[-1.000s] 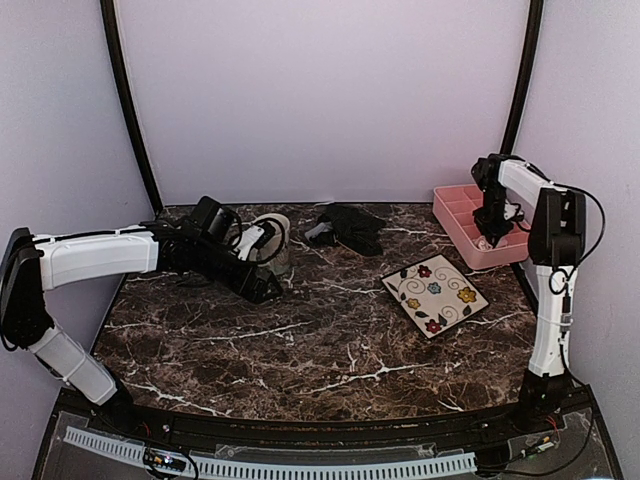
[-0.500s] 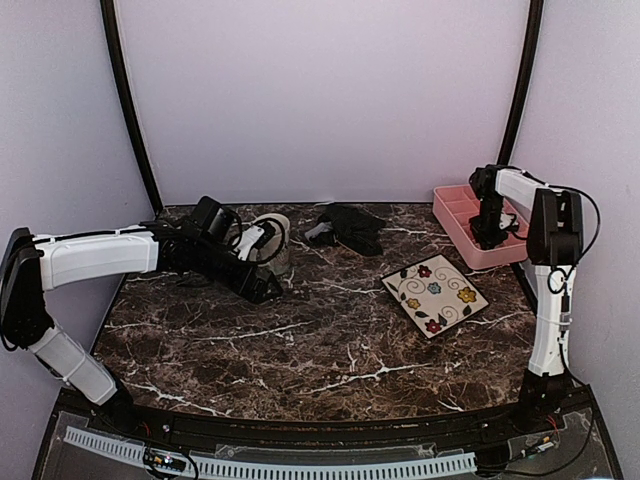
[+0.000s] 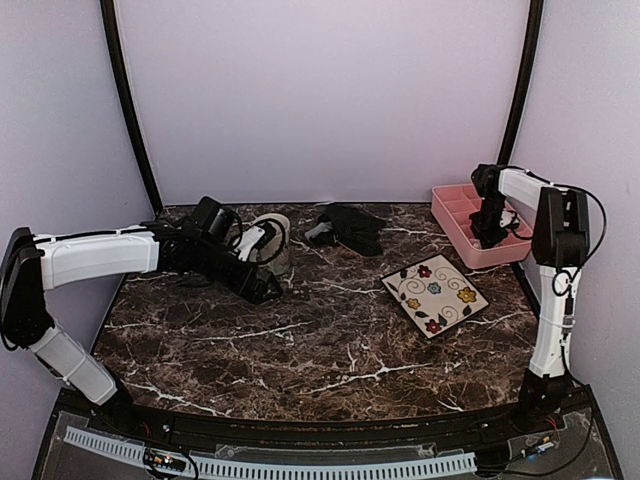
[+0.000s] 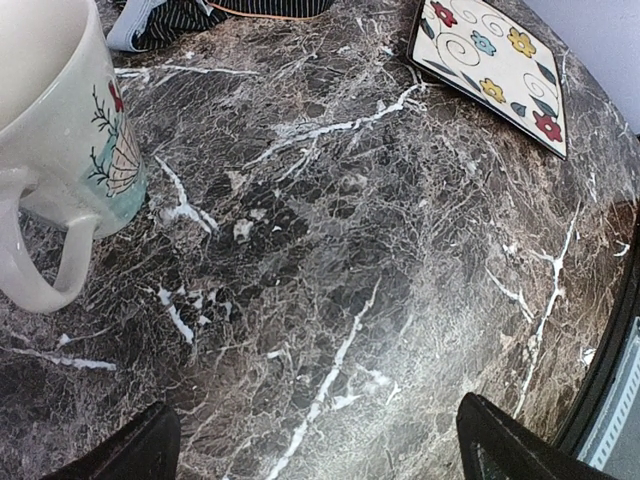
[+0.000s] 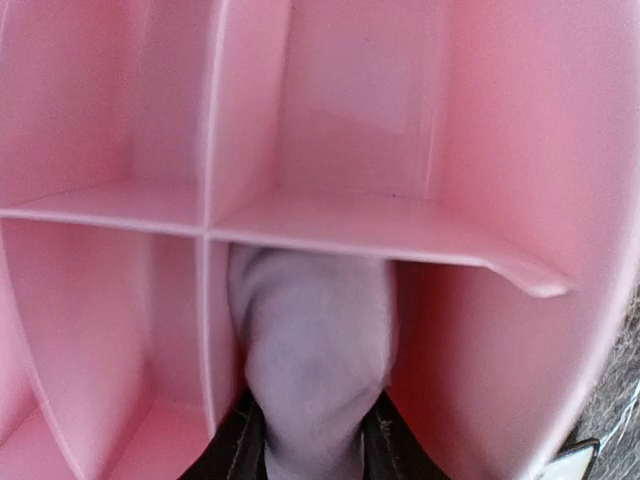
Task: Roll the underwear
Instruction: Place the underwear in the storage box, then pick up the underwear from the corner of the board.
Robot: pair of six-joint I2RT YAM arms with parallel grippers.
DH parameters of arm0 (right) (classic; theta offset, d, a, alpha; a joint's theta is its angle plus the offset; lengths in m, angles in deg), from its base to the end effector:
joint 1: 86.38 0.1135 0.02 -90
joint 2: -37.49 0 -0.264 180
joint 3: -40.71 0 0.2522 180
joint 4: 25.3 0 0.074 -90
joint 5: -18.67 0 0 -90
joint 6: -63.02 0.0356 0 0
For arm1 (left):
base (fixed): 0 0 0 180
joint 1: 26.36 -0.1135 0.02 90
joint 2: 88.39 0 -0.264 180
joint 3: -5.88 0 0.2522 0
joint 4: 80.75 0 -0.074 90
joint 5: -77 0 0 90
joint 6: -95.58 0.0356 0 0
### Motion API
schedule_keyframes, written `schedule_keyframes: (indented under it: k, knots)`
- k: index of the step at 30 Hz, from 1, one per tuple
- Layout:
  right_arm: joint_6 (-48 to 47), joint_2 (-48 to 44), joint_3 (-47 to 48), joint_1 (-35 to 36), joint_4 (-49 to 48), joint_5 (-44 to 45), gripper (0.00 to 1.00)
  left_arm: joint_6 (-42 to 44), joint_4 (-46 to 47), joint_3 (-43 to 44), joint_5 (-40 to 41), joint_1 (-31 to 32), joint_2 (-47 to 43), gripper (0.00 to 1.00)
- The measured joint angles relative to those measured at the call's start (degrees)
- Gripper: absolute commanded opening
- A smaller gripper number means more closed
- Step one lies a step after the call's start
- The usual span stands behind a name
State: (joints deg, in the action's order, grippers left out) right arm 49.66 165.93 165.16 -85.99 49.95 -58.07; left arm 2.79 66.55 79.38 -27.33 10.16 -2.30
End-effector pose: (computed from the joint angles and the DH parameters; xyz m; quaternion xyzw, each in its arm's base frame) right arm 0.4560 -0.0051 0.1960 0.6191 0.7713 -0.0319 0.1445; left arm 0.2555 -0.2002 0.2448 0.3116 0.8644 -0.2356 0.3166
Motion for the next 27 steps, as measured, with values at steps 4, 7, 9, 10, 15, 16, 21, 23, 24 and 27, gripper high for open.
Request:
schedule_keyframes:
  k: [4,7,9,10,15,16,21,23,24,27]
  knots:
    - [-0.2,-2.0,0.0,0.1,-0.4,0.1,0.37,0.2,0.0,0.2,0.0,0.0,0.3,0.99]
    - [-0.3,-2.6,0.0,0.1,-0.4,0.1,0.44,0.3,0.0,0.5,-0.2,0.0,0.5,0.99]
    - [-0.6,-2.8,0.0,0.1,-0.4,0.3,0.48,0.4,0.0,0.7,-0.2,0.0,0.6,0.99]
    - [-0.7,-2.9,0.0,0.1,-0.4,0.4,0.49,0.4,0.0,0.9,-0.2,0.0,0.6,0.99]
    - [-1.2,-3.9,0.0,0.1,-1.3,0.6,0.51,0.5,0.0,1.0,-0.2,0.0,0.6,0.99]
    - [-1.4,-4.1,0.0,0.1,-1.6,0.6,0.53,0.5,0.0,1.0,-0.2,0.0,0.6,0.99]
    - [-3.5,-5.9,0.0,0.1,-3.3,0.4,0.68,0.4,0.0,1.0,-0.4,0.0,0.6,0.99]
    - [-4.4,-6.9,0.0,0.1,-3.7,0.4,0.76,0.4,0.0,1.0,-0.8,0.0,0.6,0.99]
    - [-5.0,-7.7,0.0,0.1,-3.8,0.4,0.80,0.4,0.0,1.1,-1.0,0.0,0.5,0.99]
    - [-6.7,-10.9,-0.1,0.1,-4.7,0.5,0.92,0.4,0.0,2.1,-1.2,0.0,0.5,0.99]
